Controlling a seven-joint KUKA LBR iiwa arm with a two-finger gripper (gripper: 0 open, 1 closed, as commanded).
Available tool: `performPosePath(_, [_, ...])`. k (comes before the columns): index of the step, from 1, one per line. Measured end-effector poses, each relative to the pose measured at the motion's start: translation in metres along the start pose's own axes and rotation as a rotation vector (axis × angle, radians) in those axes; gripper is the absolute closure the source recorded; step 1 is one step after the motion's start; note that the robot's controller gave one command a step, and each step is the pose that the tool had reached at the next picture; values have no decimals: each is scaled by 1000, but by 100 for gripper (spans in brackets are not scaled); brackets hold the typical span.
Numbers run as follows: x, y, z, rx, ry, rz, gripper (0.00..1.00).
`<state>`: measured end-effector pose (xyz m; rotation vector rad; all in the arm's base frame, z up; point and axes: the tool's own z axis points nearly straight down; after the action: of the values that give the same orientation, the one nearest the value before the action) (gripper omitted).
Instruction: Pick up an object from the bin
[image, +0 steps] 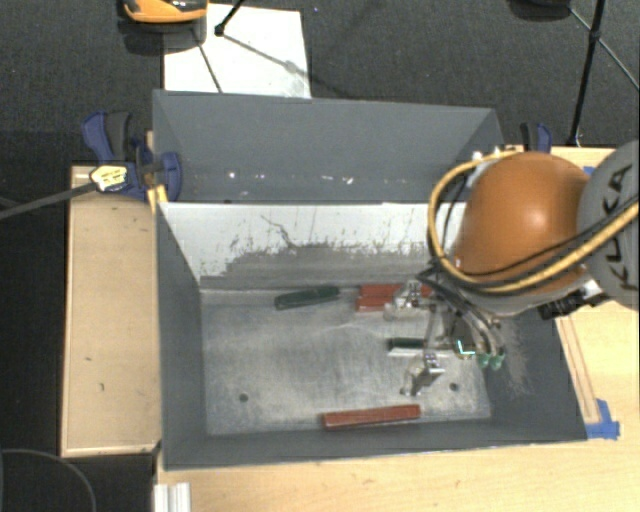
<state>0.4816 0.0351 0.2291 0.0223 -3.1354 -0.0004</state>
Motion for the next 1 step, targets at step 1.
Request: performPosePath(1, [-2,0,-4,0,-9,2,0])
